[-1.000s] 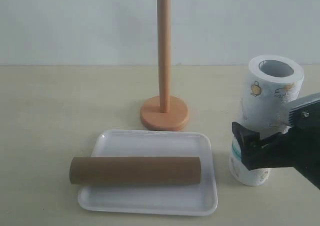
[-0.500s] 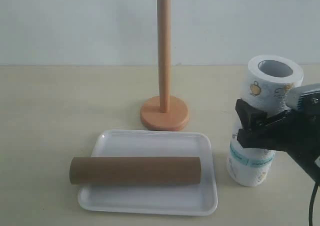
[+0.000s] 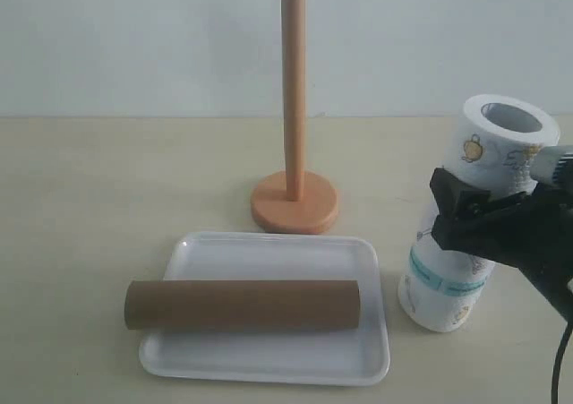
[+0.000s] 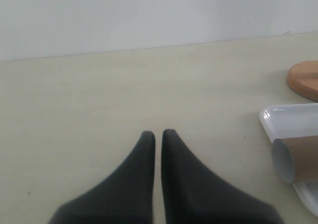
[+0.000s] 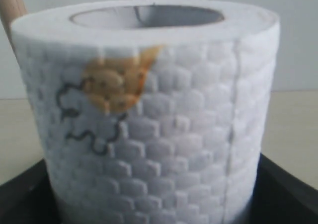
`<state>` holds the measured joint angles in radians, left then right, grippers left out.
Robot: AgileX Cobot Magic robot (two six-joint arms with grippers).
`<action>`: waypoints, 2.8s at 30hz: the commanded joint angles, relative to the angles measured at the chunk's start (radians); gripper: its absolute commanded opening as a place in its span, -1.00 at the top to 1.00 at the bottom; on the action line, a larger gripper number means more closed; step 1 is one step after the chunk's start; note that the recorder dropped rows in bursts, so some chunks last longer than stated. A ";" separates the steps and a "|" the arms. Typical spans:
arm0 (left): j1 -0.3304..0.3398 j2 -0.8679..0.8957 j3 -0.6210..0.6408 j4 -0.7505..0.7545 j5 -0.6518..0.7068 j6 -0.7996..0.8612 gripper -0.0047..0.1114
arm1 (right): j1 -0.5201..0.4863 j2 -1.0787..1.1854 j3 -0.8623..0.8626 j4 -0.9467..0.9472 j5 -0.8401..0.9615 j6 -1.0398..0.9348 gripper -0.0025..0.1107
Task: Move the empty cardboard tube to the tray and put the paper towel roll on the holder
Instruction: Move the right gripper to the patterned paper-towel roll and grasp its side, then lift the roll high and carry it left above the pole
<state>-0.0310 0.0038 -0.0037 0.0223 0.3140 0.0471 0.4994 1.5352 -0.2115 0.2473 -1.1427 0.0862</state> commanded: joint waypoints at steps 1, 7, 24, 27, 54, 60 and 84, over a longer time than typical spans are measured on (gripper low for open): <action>0.003 -0.004 0.004 -0.008 -0.003 -0.008 0.85 | 0.002 0.001 -0.001 0.001 0.036 -0.012 0.96; 0.003 -0.004 0.004 -0.008 -0.003 -0.008 0.85 | 0.002 0.001 -0.001 -0.002 0.033 -0.031 0.96; 0.003 -0.004 0.004 -0.008 -0.003 -0.008 0.85 | 0.002 -0.291 -0.052 -0.053 0.111 -0.205 0.96; 0.003 -0.004 0.004 -0.008 -0.003 -0.008 0.85 | 0.000 -0.390 -0.175 -0.053 0.467 -0.285 0.96; 0.003 -0.004 0.004 -0.008 -0.003 -0.008 0.85 | -0.002 -0.382 -0.989 -0.044 0.963 -0.328 0.96; 0.003 -0.004 0.004 -0.008 -0.003 -0.008 0.85 | 0.119 -0.244 -1.124 -0.055 0.938 -0.352 0.96; 0.003 -0.004 0.004 -0.005 -0.003 -0.008 0.85 | 0.138 0.113 -1.607 -0.247 1.300 -0.273 0.96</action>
<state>-0.0310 0.0038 -0.0037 0.0223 0.3140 0.0471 0.6381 1.6548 -1.8018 0.0620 0.1780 -0.2235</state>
